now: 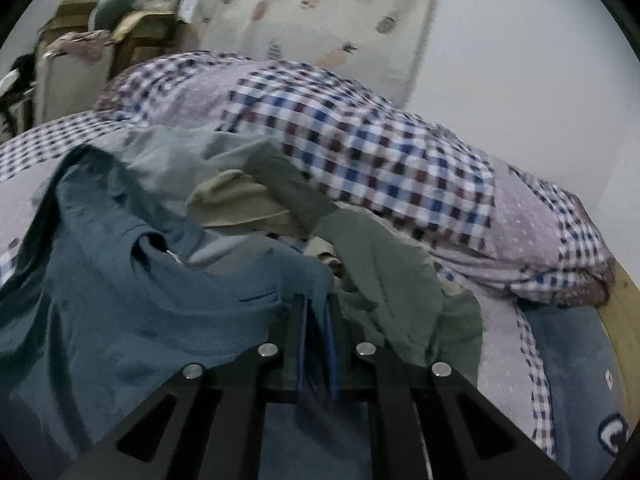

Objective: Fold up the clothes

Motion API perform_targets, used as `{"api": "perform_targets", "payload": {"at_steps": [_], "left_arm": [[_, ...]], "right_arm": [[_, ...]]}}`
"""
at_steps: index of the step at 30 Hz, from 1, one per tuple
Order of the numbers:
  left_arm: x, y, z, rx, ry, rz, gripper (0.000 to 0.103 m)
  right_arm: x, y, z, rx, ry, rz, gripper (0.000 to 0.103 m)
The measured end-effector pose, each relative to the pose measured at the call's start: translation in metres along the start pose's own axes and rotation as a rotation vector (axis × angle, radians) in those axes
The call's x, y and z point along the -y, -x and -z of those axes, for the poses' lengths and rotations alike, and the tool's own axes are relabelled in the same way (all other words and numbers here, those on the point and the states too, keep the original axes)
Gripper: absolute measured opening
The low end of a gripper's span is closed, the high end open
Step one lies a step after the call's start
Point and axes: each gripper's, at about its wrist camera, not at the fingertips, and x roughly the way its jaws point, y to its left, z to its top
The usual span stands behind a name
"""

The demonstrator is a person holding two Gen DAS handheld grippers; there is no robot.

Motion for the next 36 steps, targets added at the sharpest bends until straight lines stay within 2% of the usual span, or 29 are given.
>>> {"api": "perform_targets", "payload": {"at_steps": [1, 3, 5, 6, 7, 8, 10, 11, 14, 18, 22, 26, 29, 32, 36], "left_arm": [[-0.001, 0.0, -0.001, -0.002, 0.001, -0.002, 0.086], [-0.002, 0.001, -0.002, 0.0, 0.001, -0.007, 0.086], [-0.005, 0.004, -0.006, 0.008, 0.003, -0.012, 0.086], [-0.007, 0.006, -0.009, 0.014, 0.006, -0.016, 0.086], [-0.009, 0.009, -0.011, 0.02, 0.008, -0.019, 0.086], [-0.012, 0.012, -0.015, 0.028, 0.01, -0.024, 0.086], [-0.02, 0.019, -0.022, 0.046, 0.015, -0.037, 0.086], [-0.024, 0.022, -0.026, 0.054, 0.021, -0.041, 0.086], [-0.038, 0.031, -0.038, 0.078, 0.046, -0.055, 0.086], [-0.048, 0.042, -0.053, 0.117, 0.02, -0.105, 0.086], [-0.046, 0.053, -0.068, 0.151, -0.054, -0.155, 0.086], [-0.035, 0.055, -0.083, 0.172, -0.135, -0.202, 0.086], [-0.021, 0.037, -0.099, 0.144, -0.216, -0.24, 0.086], [-0.001, 0.004, -0.115, 0.082, -0.307, -0.274, 0.086], [0.021, -0.049, -0.135, 0.021, -0.437, -0.373, 0.086]], "right_arm": [[0.002, -0.009, -0.001, -0.036, -0.016, 0.004, 0.007], [0.004, -0.041, 0.003, -0.178, -0.05, -0.012, 0.007], [0.003, -0.055, 0.004, -0.248, -0.071, -0.01, 0.013], [0.005, -0.052, 0.001, -0.242, -0.09, 0.001, 0.016], [0.006, -0.048, -0.001, -0.234, -0.109, 0.011, 0.027], [0.008, -0.042, -0.004, -0.217, -0.129, 0.013, 0.044], [0.014, -0.02, -0.01, -0.173, -0.172, 0.041, 0.058], [0.016, -0.008, -0.011, -0.147, -0.198, 0.041, 0.06], [0.022, 0.036, -0.01, -0.04, -0.347, -0.081, 0.069], [0.017, 0.082, 0.014, 0.027, -0.517, -0.267, 0.072], [-0.013, 0.112, 0.053, -0.01, -0.565, -0.422, 0.072], [-0.028, 0.147, 0.094, -0.015, -0.566, -0.455, 0.072], [-0.039, 0.171, 0.124, -0.02, -0.566, -0.48, 0.073], [-0.041, 0.166, 0.15, -0.051, -0.565, -0.493, 0.073], [-0.044, 0.145, 0.176, -0.107, -0.604, -0.496, 0.073]]}}
